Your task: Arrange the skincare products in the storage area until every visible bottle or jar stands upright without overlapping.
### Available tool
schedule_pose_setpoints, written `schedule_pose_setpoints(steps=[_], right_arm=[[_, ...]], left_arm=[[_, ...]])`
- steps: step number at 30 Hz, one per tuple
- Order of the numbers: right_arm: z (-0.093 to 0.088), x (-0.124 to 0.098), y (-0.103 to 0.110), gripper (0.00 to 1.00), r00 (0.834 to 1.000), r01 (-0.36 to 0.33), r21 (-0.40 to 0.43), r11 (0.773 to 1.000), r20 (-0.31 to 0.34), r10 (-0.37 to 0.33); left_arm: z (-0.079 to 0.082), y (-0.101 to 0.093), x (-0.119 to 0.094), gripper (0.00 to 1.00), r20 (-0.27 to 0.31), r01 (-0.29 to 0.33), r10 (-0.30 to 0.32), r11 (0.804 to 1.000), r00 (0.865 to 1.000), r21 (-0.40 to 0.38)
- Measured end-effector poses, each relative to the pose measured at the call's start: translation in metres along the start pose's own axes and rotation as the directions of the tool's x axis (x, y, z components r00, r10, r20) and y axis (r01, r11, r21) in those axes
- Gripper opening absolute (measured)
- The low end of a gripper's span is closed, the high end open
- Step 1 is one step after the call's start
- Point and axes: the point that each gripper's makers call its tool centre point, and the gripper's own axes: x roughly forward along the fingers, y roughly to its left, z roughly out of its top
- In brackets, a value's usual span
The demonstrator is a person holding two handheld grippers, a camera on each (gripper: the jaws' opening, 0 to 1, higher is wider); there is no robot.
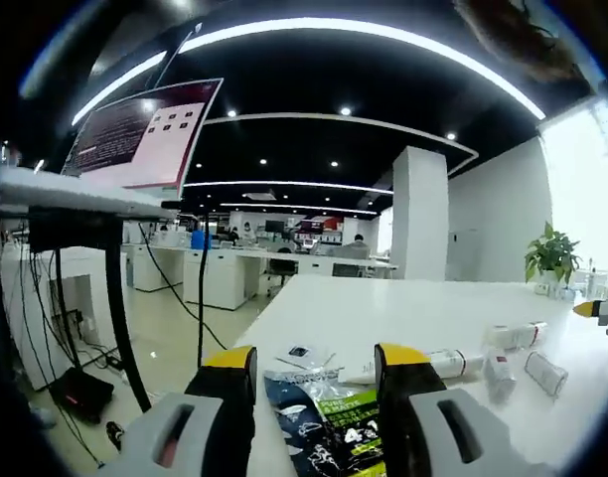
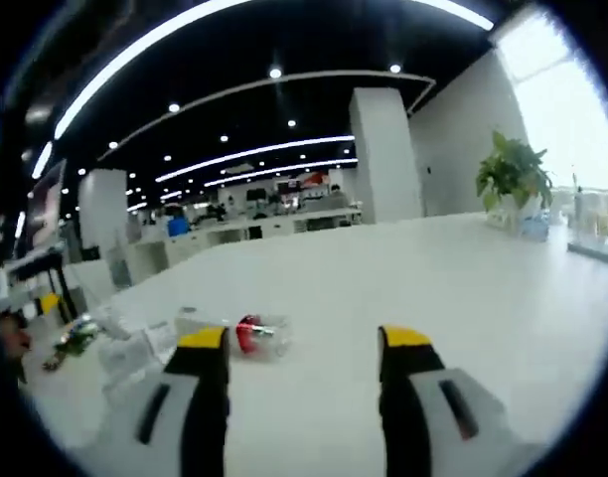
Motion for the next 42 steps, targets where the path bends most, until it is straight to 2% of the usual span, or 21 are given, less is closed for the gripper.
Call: schedule_pose_setpoints(steps=[1, 2, 3, 5, 6, 7, 9, 10, 11, 13, 16, 19, 21, 23, 26, 29, 31, 33, 35, 37, 42], right_arm=[[-0.001, 0.002, -0.001, 0.54, 1.0, 0.006, 0.029, 1.0, -0.029, -0.005], [0.0, 0.007, -0.002, 0.47, 0.996, 0.005, 0.066, 0.998, -0.094, 0.002], [0.005, 0.01, -0.001, 0.4, 0.994, -0.01, 0.068, 0.998, -0.105, 0.017], [0.032, 0.021, 0.001, 0.29, 0.999, -0.044, 0.075, 0.996, -0.011, 0.045], [0.043, 0.026, 0.005, 0.28, 0.997, -0.077, 0.048, 0.996, 0.016, 0.076], [0.045, 0.029, 0.002, 0.29, 0.998, -0.06, 0.051, 0.997, -0.001, 0.06], [0.056, 0.031, 0.005, 0.27, 0.996, -0.088, 0.035, 0.996, 0.023, 0.087], [0.06, 0.032, 0.007, 0.25, 0.995, -0.095, -0.026, 0.995, 0.032, 0.096], [0.062, 0.032, 0.002, 0.22, 0.997, -0.069, -0.092, 0.993, 0.037, 0.073], [0.06, 0.032, 0.002, 0.2, 0.996, -0.081, -0.066, 0.995, 0.027, 0.083], [0.061, 0.032, 0.005, 0.29, 0.992, -0.114, -0.1, 0.988, 0.039, 0.119], [0.054, 0.031, 0.016, 0.46, 0.982, -0.181, -0.096, 0.979, 0.028, 0.184], [0.045, 0.027, 0.024, 0.47, 0.976, -0.215, -0.129, 0.968, 0.007, 0.217], [0.034, 0.024, 0.024, 0.45, 0.977, -0.214, -0.141, 0.967, -0.017, 0.213], [0.014, 0.017, 0.021, 0.45, 0.976, -0.208, -0.109, 0.972, -0.085, 0.2], [0.01, 0.005, 0.021, 0.48, 0.975, -0.216, -0.128, 0.968, -0.071, 0.209], [0.006, 0.0, 0.02, 0.5, 0.974, -0.222, -0.13, 0.966, -0.085, 0.212], [0.004, -0.003, 0.017, 0.51, 0.975, -0.217, -0.137, 0.967, -0.087, 0.206], [0.005, -0.005, 0.013, 0.5, 0.976, -0.208, -0.127, 0.97, -0.085, 0.198], [0.008, -0.006, 0.013, 0.5, 0.979, -0.2, -0.124, 0.972, -0.073, 0.192], [0.012, -0.007, 0.01, 0.5, 0.981, -0.19, -0.133, 0.973, -0.059, 0.184]], left_arm=[[0.003, -0.005, -0.001, 0.5, -0.008, 0.017, -0.017, 1.0, 1.0, 0.016], [0.011, -0.01, -0.002, 0.49, 0.001, 0.02, -0.02, 0.999, 1.0, 0.031], [0.015, -0.013, -0.002, 0.49, 0.009, 0.016, -0.017, 0.999, 1.0, 0.033], [0.028, -0.018, 0.0, 0.49, 0.05, 0.009, -0.011, 1.0, 0.999, 0.027], [0.031, -0.02, 0.002, 0.49, 0.052, -0.001, 0.0, 1.0, 0.999, 0.021], [0.033, -0.02, 0.004, 0.5, 0.046, -0.029, 0.029, 1.0, 0.999, 0.004], [0.035, -0.023, 0.01, 0.5, 0.025, -0.048, 0.048, 0.999, 0.999, 0.002], [0.035, -0.025, 0.012, 0.5, 0.025, -0.047, 0.047, 0.999, 0.999, 0.005], [0.037, -0.026, 0.015, 0.5, 0.026, -0.048, 0.048, 0.999, 0.998, 0.006], [0.037, -0.027, 0.019, 0.5, 0.015, -0.056, 0.056, 0.998, 0.998, 0.013], [0.035, -0.027, 0.026, 0.5, -0.021, -0.066, 0.067, 0.997, 0.998, 0.039], [0.03, -0.032, 0.032, 0.53, -0.046, -0.048, 0.051, 0.997, 0.998, 0.063], [0.029, -0.036, 0.035, 0.58, -0.055, -0.024, 0.027, 0.998, 0.998, 0.06], [0.031, -0.041, 0.038, 0.59, -0.058, -0.001, 0.005, 0.997, 0.998, 0.081], [0.032, -0.043, 0.038, 0.59, -0.074, 0.026, -0.021, 0.997, 0.997, 0.069], [0.032, -0.044, 0.038, 0.59, -0.091, 0.054, -0.048, 0.997, 0.995, 0.063], [0.027, -0.05, 0.04, 0.59, -0.132, 0.084, -0.077, 0.995, 0.988, 0.047], [0.024, -0.059, 0.042, 0.59, -0.157, 0.141, -0.128, 0.987, 0.979, 0.076], [0.026, -0.075, 0.047, 0.59, -0.156, 0.209, -0.194, 0.973, 0.969, 0.093], [0.025, -0.086, 0.049, 0.62, -0.167, 0.247, -0.235, 0.968, 0.957, 0.054], [0.016, -0.101, 0.057, 0.61, -0.214, 0.305, -0.283, 0.949, 0.935, 0.08]])
